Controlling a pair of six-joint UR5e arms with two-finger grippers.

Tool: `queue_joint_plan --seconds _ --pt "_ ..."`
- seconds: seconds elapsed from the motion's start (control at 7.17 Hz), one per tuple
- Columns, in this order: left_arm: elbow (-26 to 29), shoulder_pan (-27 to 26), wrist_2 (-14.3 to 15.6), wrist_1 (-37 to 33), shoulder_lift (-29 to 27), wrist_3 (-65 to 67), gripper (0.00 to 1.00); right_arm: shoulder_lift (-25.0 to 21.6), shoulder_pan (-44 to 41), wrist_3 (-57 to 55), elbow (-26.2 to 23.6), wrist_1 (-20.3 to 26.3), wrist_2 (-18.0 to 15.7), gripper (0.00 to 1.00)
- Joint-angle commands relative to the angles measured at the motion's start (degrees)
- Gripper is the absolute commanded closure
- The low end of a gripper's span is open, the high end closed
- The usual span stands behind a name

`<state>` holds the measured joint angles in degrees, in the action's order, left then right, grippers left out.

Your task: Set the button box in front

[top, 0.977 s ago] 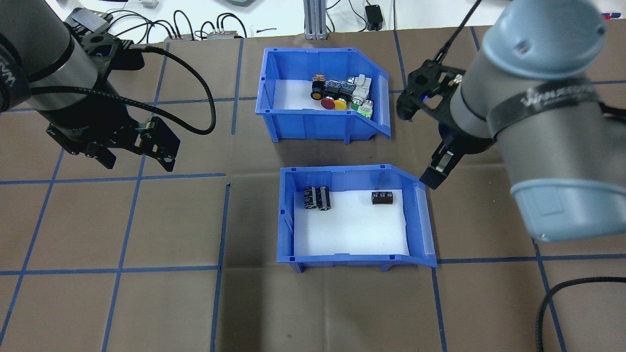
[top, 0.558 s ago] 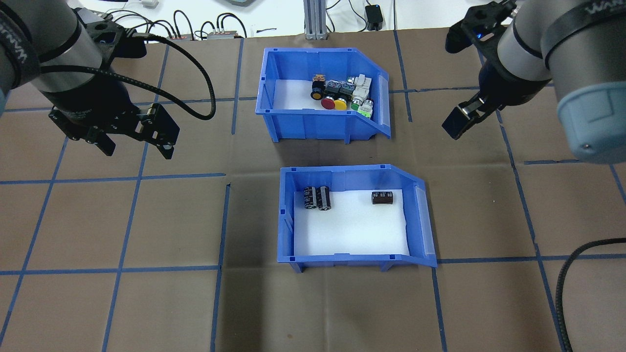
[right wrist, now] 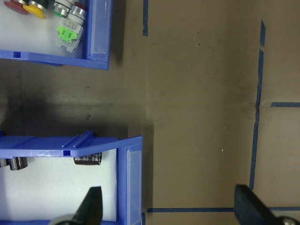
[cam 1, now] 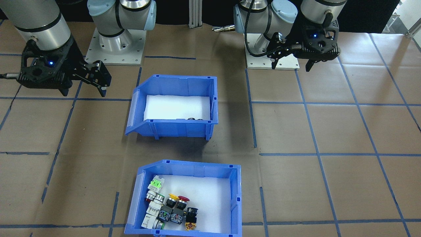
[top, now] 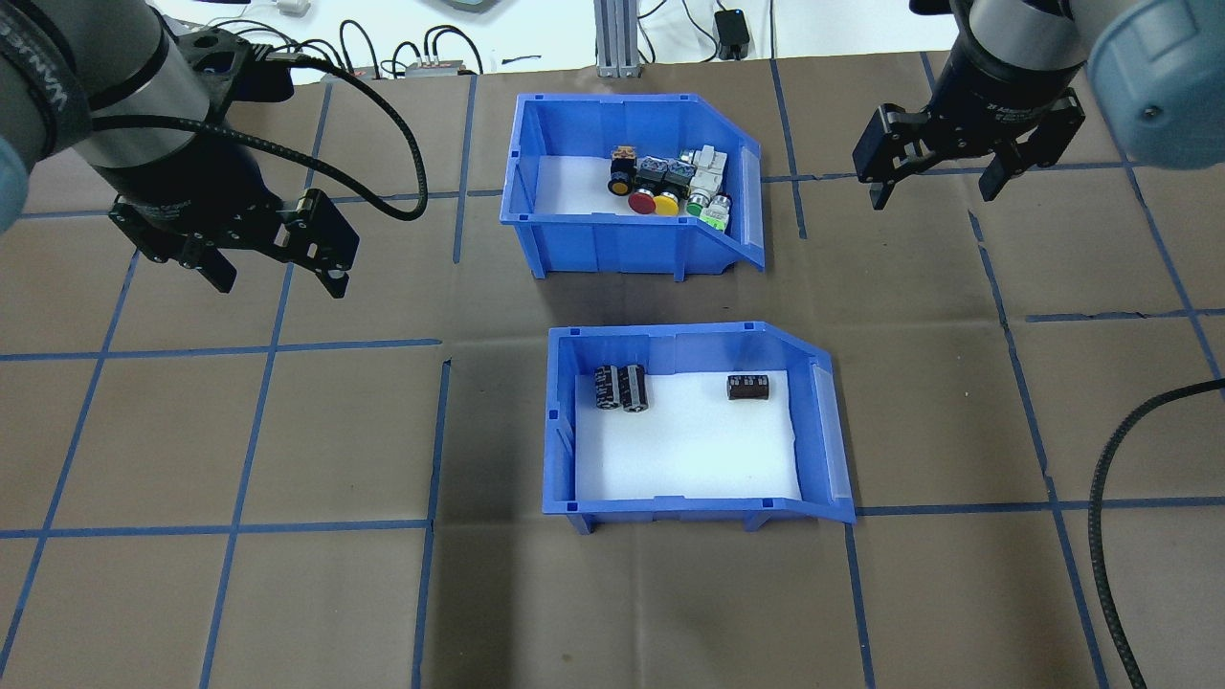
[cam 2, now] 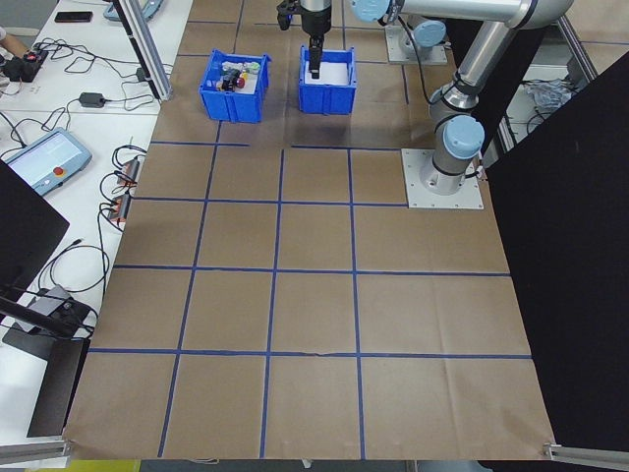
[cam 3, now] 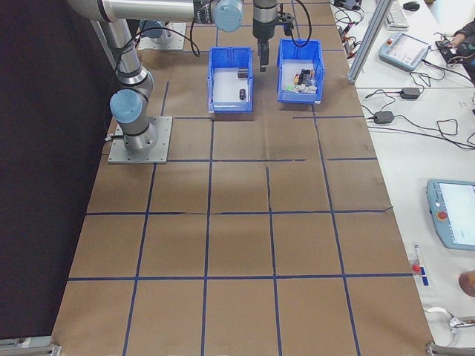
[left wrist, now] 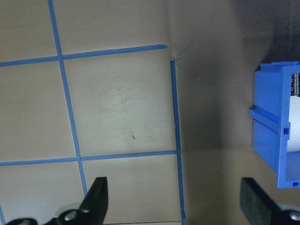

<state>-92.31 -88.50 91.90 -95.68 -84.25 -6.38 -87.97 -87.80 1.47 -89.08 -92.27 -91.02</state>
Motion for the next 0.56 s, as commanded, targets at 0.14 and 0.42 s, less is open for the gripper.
queue_joint_plan --seconds 0.14,0.42 --pt "-0.33 0.00 0.03 0.14 0.41 0.40 0.00 0.25 -0.10 -1.99 0.31 0.87 1.01 0.00" --pt "-0.15 0.00 0.03 0.14 0.41 0.40 0.00 0.52 -0.10 -1.99 0.31 0.87 0.93 0.00"
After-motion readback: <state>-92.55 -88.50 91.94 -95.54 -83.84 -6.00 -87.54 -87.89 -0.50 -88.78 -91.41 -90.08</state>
